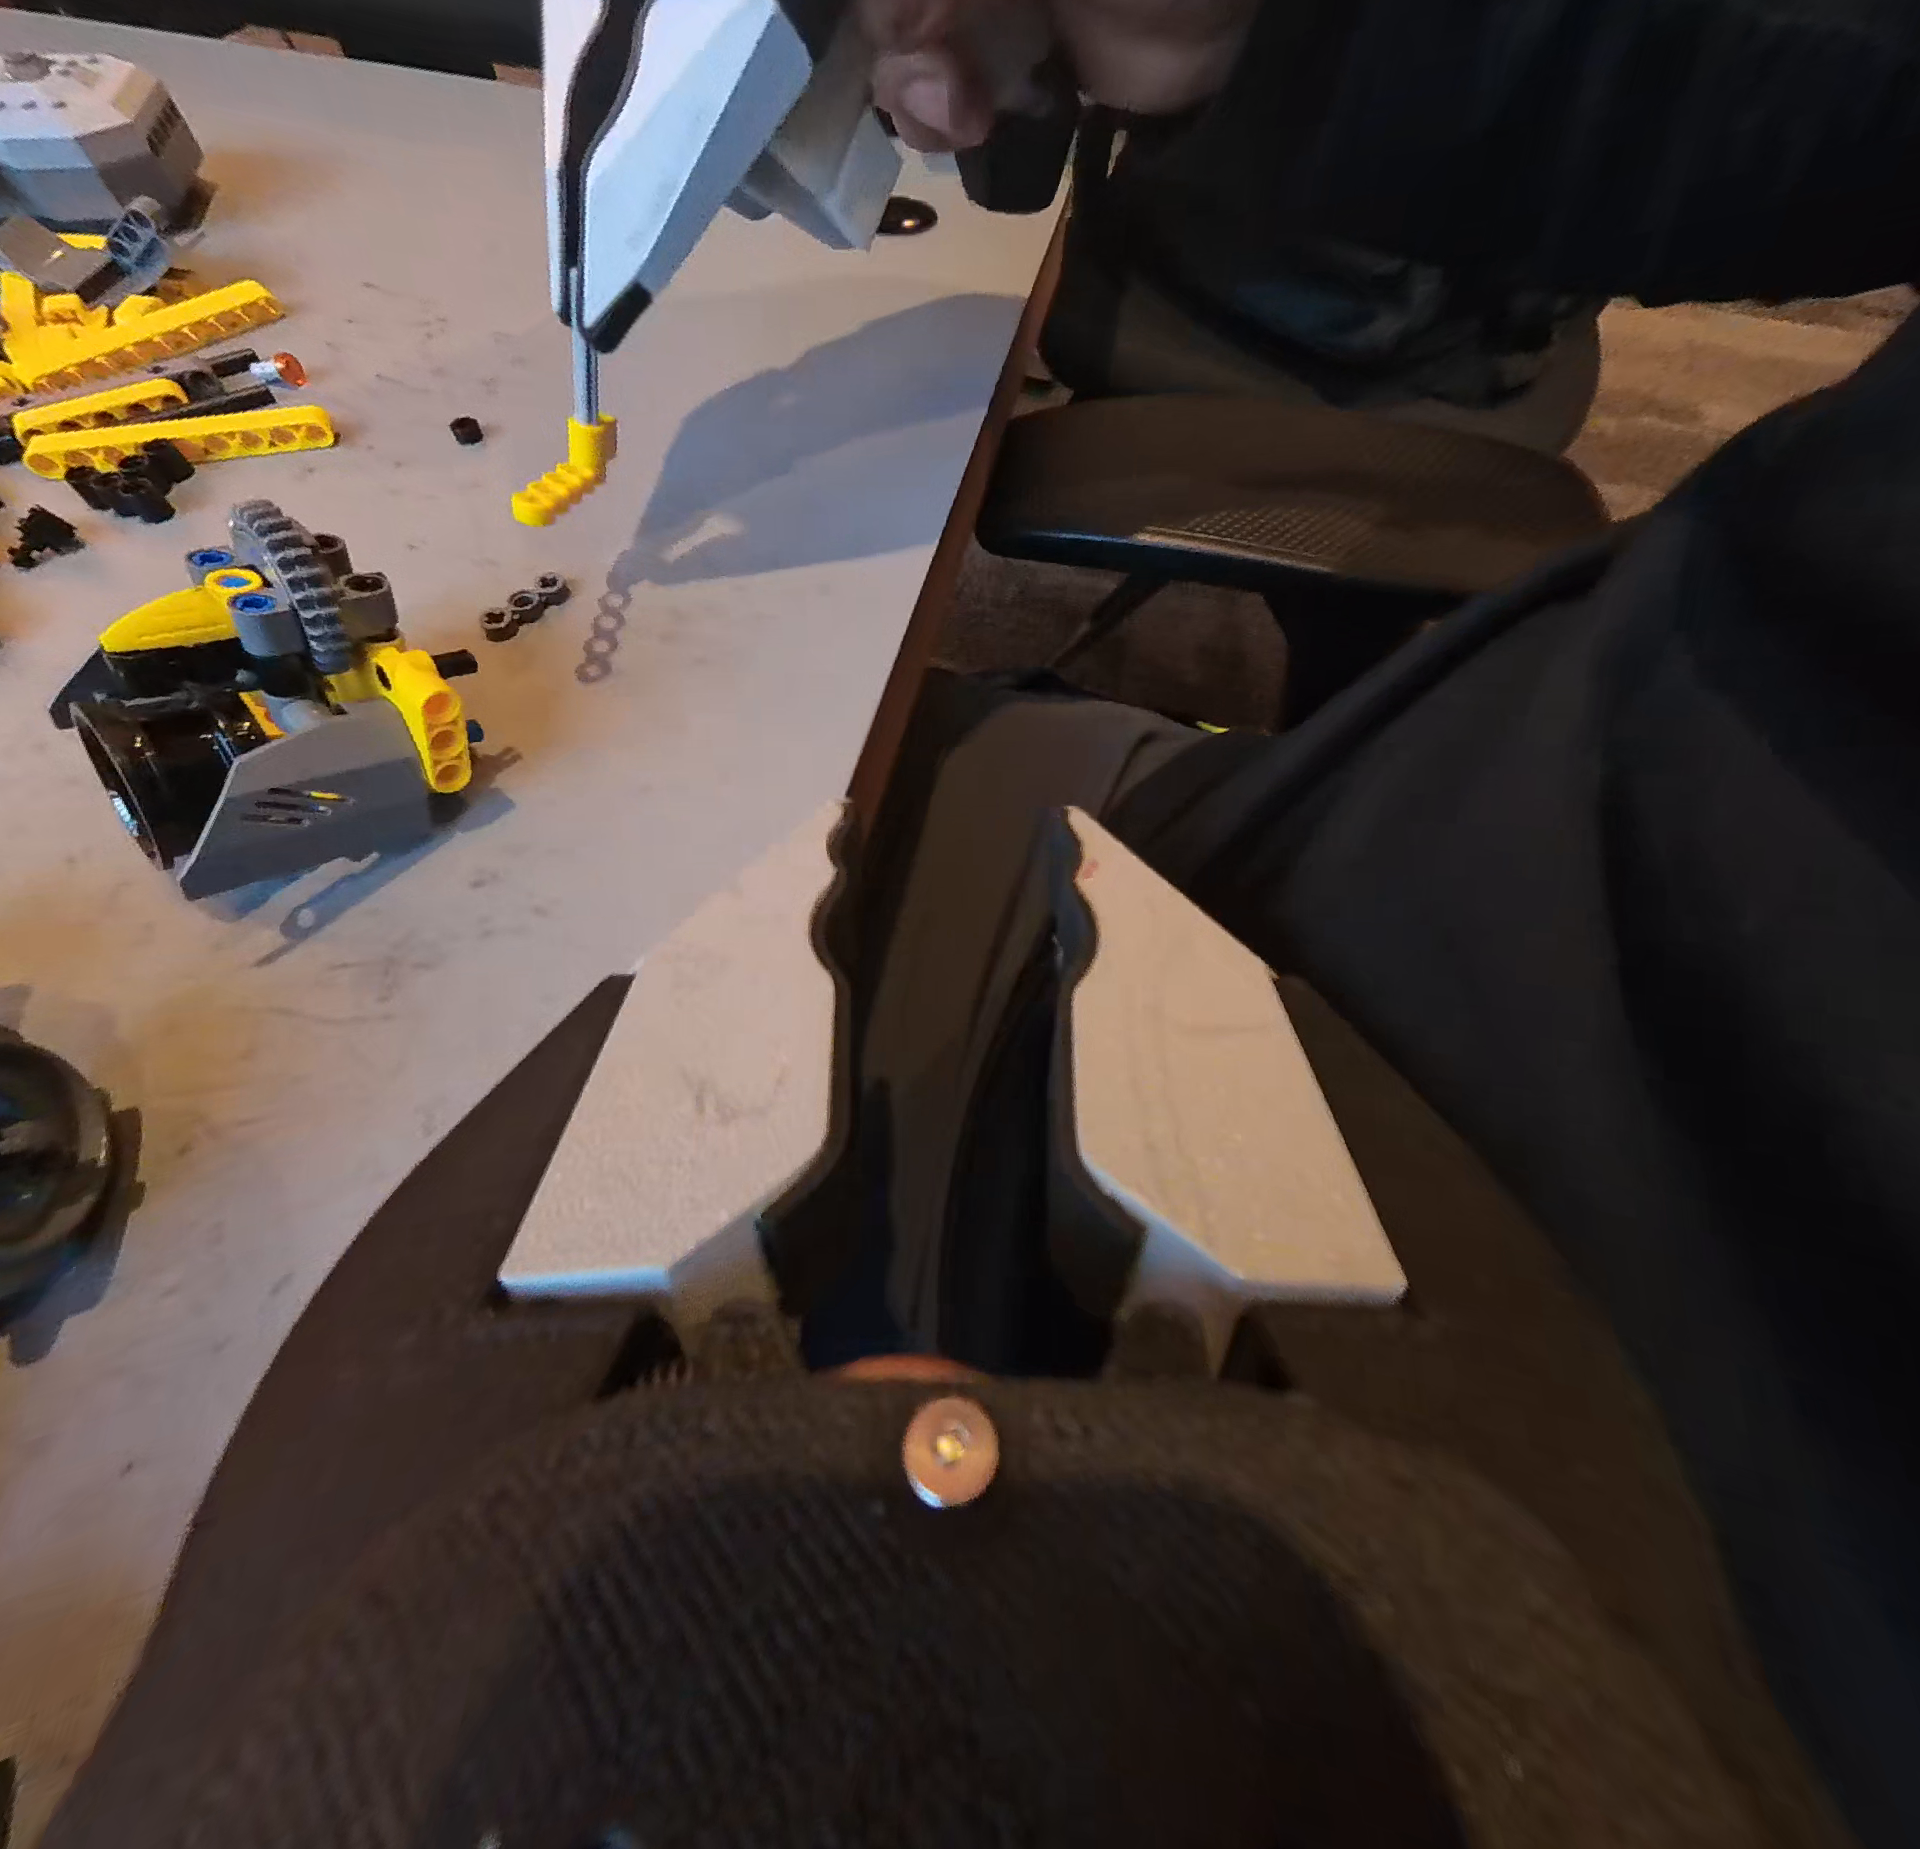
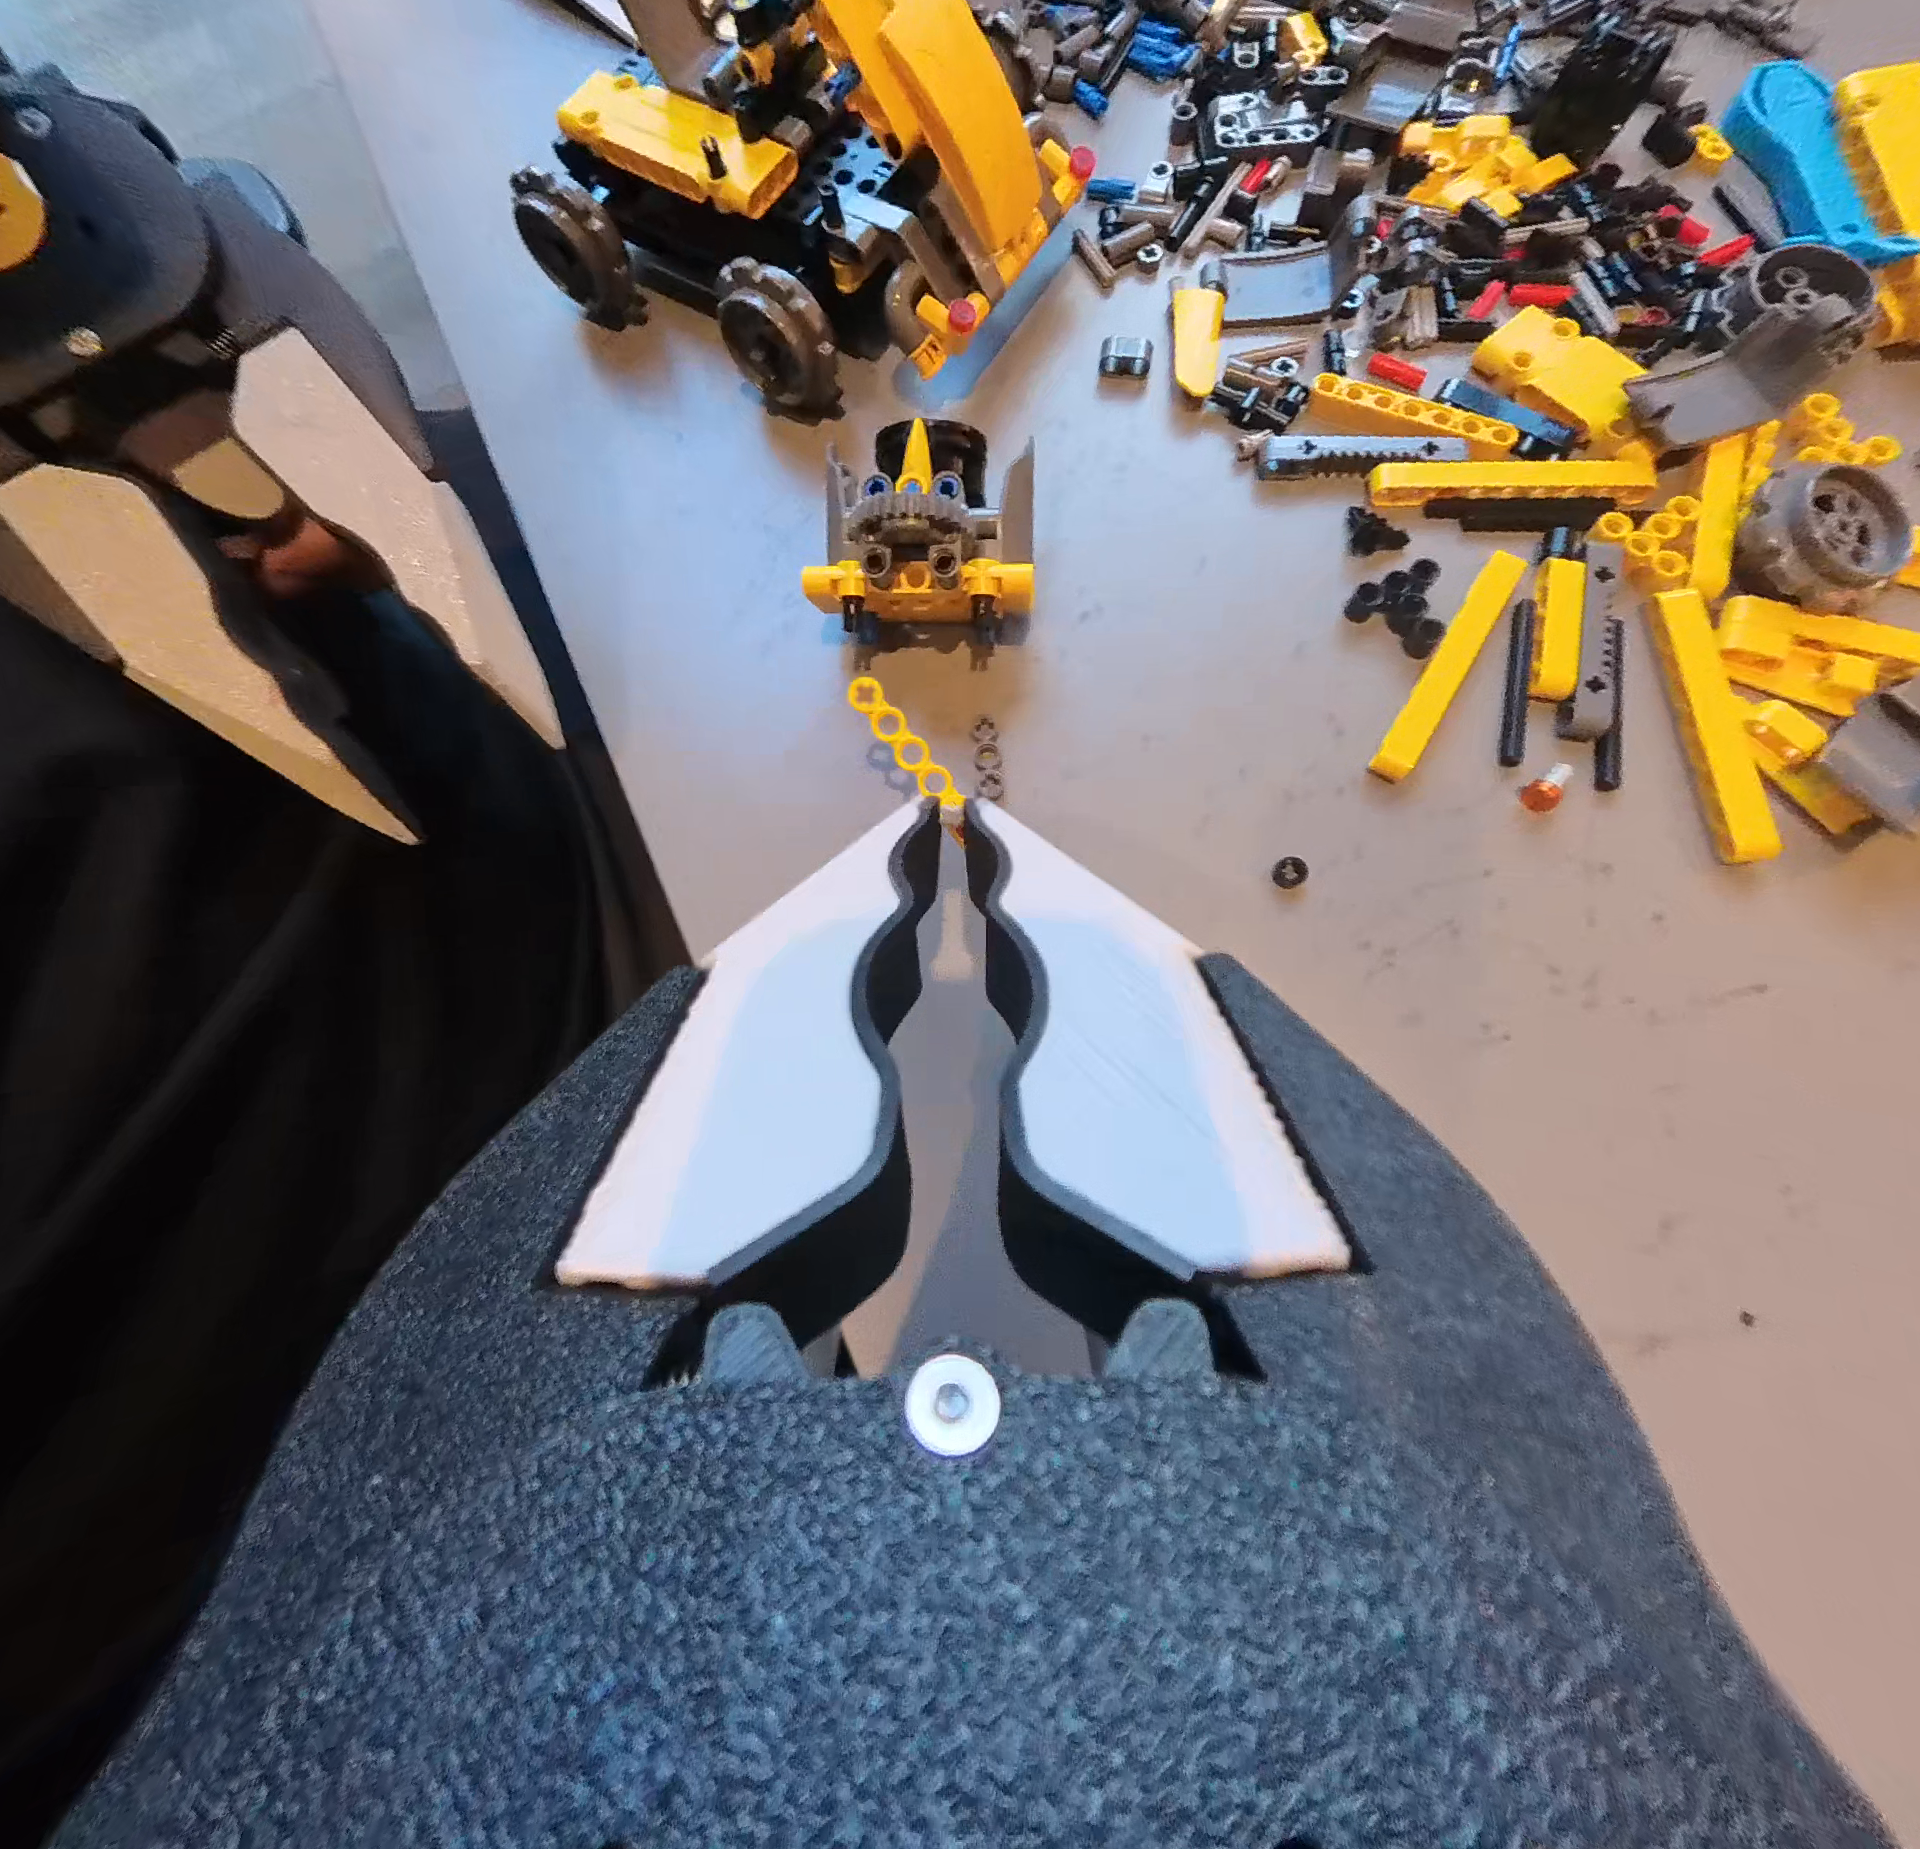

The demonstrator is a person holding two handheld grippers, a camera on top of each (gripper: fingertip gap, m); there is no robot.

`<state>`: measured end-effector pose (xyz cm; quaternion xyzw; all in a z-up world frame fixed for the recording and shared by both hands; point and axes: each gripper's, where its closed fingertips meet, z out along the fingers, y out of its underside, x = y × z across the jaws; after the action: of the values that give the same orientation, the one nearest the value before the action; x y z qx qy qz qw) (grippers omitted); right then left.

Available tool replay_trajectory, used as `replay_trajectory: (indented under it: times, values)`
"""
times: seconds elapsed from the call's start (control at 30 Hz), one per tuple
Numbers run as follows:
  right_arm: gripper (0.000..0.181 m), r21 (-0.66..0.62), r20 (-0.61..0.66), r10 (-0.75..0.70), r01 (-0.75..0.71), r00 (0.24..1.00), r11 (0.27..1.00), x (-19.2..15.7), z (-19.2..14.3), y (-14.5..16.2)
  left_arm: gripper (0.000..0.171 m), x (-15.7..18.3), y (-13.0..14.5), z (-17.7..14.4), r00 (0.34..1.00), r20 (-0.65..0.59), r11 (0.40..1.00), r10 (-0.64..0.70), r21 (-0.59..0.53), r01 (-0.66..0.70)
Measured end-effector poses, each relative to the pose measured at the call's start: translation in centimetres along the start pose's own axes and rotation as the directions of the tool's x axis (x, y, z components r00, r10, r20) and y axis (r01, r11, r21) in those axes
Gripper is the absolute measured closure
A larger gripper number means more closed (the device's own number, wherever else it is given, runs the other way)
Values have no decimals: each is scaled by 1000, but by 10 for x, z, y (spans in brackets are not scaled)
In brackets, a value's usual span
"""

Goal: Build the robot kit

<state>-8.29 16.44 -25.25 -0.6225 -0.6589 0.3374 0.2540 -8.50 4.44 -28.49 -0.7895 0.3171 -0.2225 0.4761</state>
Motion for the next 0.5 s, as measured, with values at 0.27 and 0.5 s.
replay_trajectory:
  times: [0.27, 0.5]
  values:
    - [177, -2, -29, 25, -25, 999, 1000, 8, 5, 2, 140, -8, 2, -3, 999, -13, 998, -52, 16, 52]
    - [177, 20, -45, 12, -11, 999, 1000, 10, 5, -1, 141, -8, 7, -1, 999, -10, 999, -51, -6, 51]
